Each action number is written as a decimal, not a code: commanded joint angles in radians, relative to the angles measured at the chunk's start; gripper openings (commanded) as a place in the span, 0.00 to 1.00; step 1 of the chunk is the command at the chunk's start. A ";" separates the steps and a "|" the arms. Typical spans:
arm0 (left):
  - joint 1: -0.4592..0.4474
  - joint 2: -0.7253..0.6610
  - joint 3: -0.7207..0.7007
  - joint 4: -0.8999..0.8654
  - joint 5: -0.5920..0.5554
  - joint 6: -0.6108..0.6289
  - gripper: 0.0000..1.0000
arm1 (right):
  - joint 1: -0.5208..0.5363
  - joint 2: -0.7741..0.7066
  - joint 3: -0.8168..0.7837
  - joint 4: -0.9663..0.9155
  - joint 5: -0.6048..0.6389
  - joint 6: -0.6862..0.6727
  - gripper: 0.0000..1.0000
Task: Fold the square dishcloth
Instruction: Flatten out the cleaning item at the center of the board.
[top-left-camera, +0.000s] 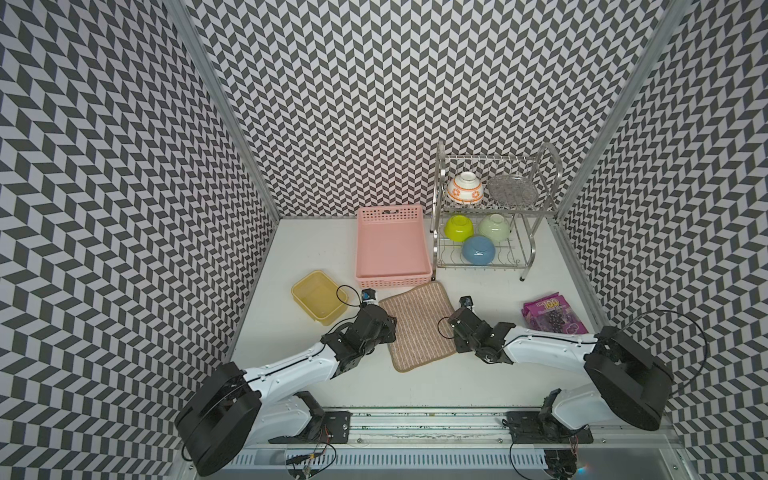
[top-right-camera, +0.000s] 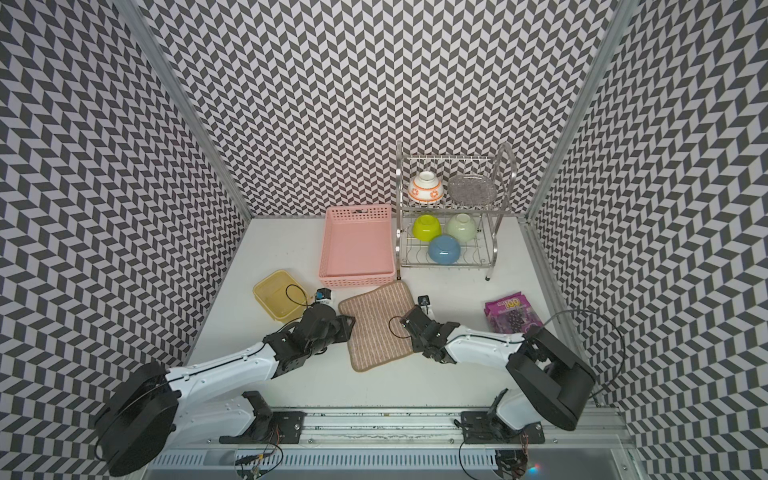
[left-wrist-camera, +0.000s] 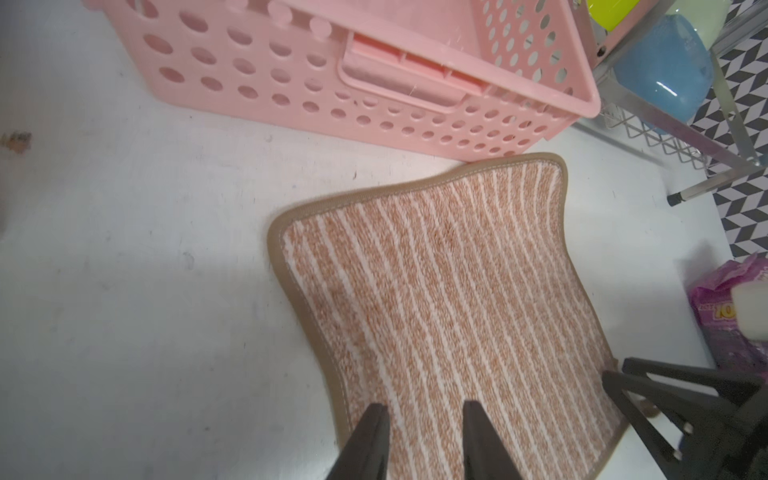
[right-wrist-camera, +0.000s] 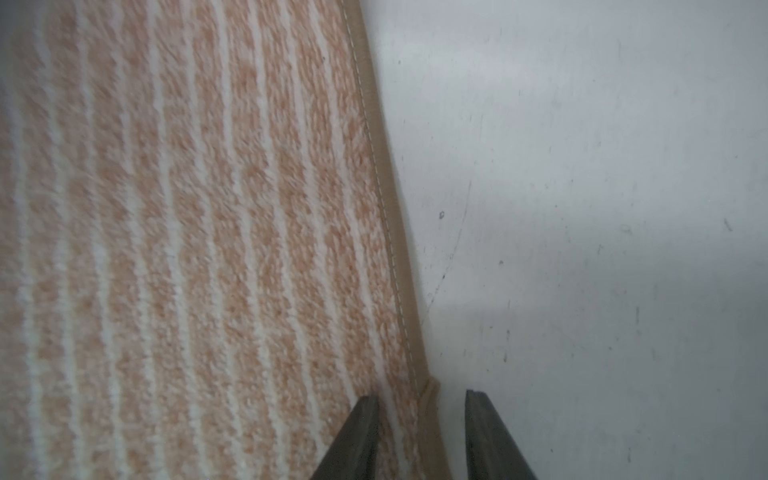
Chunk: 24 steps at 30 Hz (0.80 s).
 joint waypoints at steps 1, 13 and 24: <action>0.033 0.083 0.025 0.069 0.012 0.079 0.30 | 0.003 -0.025 -0.038 0.032 -0.036 0.043 0.33; 0.076 0.331 0.080 0.230 0.140 0.133 0.29 | 0.003 -0.122 -0.162 0.012 -0.158 0.169 0.27; 0.076 0.319 0.142 0.148 0.079 0.162 0.39 | -0.001 -0.287 -0.157 -0.083 -0.054 0.239 0.28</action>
